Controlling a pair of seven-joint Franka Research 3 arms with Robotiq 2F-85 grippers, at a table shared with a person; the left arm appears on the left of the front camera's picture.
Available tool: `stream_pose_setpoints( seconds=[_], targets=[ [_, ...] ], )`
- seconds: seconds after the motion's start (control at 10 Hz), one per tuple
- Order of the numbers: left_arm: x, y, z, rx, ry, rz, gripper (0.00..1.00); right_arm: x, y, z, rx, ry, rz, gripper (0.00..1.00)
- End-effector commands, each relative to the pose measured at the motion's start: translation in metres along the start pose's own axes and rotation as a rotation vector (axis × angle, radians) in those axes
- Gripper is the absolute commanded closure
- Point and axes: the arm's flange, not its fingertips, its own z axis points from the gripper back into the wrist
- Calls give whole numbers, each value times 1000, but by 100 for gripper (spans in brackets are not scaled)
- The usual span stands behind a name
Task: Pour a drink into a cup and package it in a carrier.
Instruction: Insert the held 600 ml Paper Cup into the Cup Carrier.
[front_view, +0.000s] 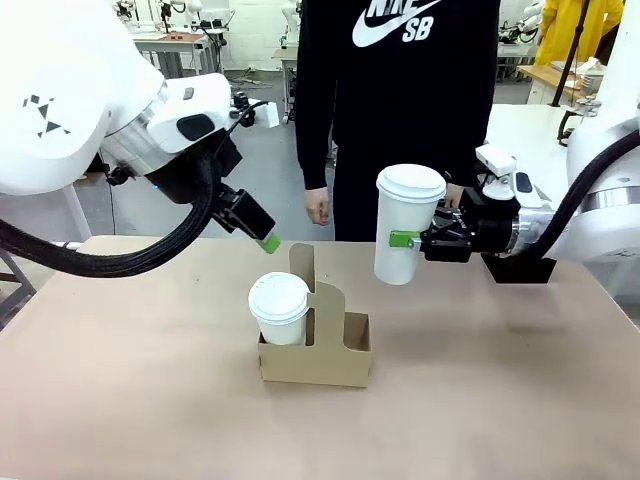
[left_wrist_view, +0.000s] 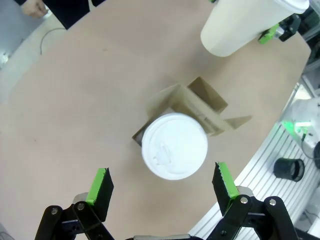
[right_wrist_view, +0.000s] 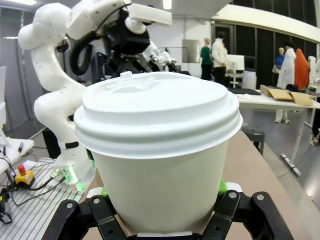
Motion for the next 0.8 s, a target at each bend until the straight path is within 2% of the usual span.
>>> stream_pose_setpoints(
  seconds=[0.0, 0.1, 0.2, 0.4, 0.7],
  targets=[
    [-35, 26, 5, -60, -21, -95, 0, -7, -9, -27, 104, -45, 18, 20],
    [-48, 36, 6, -54, 17, -143, 0, -13, -13, -43, 136, -48, 18, 20],
    [-60, 45, 4, -74, 14, -211, 0, -19, -17, -55, 166, -42, 21, 20],
    [-83, 59, -3, -165, 12, -312, 0, -36, -25, -75, 240, -29, 10, 20],
    [-98, 65, -10, -210, 30, -312, 0, -56, -25, -76, 327, -21, -30, 20]
  ],
)
